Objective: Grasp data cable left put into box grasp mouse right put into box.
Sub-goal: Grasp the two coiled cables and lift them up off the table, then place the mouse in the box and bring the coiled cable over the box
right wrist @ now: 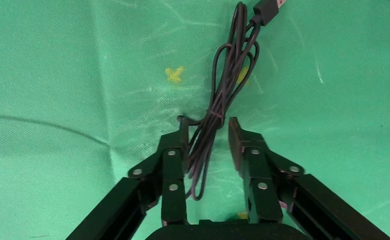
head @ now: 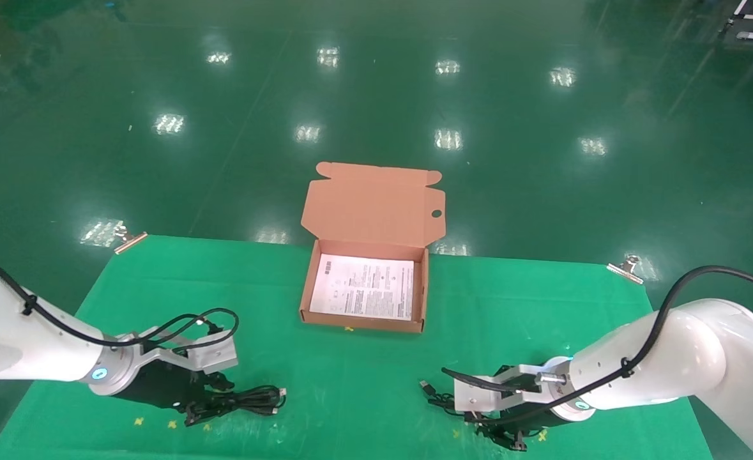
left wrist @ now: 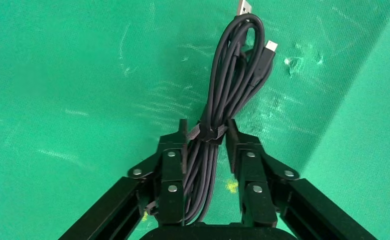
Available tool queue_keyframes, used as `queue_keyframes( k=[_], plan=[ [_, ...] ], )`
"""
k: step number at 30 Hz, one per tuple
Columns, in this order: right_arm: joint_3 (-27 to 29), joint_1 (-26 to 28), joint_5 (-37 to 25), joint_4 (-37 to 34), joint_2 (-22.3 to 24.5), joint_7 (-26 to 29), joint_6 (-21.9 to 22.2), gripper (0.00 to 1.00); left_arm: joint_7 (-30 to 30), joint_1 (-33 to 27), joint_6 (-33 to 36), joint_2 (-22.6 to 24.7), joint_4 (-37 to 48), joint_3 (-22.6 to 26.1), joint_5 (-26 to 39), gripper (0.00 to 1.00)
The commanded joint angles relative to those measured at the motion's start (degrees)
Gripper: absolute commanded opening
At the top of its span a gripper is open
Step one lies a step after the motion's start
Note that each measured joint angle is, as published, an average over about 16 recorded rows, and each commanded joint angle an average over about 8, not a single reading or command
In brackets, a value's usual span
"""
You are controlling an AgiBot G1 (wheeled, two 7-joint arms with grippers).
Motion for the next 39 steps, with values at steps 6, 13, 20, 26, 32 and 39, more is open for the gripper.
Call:
queue_keyframes(
  k=[6, 13, 20, 26, 32, 39],
  plan=[
    [0.0, 0.02, -0.03, 0.04, 0.02, 0.02, 0.0, 0.0, 0.0, 0.02, 0.03, -0.02, -0.06, 0.0, 0.02, 0.0],
    [0.0, 0.03, -0.03, 0.07, 0.04, 0.05, 0.0, 0.0, 0.0, 0.04, 0.02, -0.05, -0.09, 0.0, 0.03, 0.0],
    [0.03, 0.06, 0.0, 0.09, 0.07, 0.06, 0.02, 0.0, 0.97, -0.33, 0.36, -0.43, -0.95, -0.05, -0.06, 0.0],
    [1.4, 1.86, 0.2, 2.64, 2.49, 2.03, 0.92, 0.0, 4.72, -1.3, 2.53, -4.0, -6.64, -0.64, -0.99, 0.0],
    [3.93, 6.71, -3.21, 11.47, 8.78, 9.49, 3.07, 0.0, 4.69, -1.52, 3.13, -8.8, -16.2, -1.97, -2.23, 0.0],
    [6.36, 13.44, -10.8, 19.82, 11.29, 16.28, 5.68, 0.0, 0.48, -0.54, -1.46, -12.7, -31.9, -3.85, -2.05, 0.0]
  ],
)
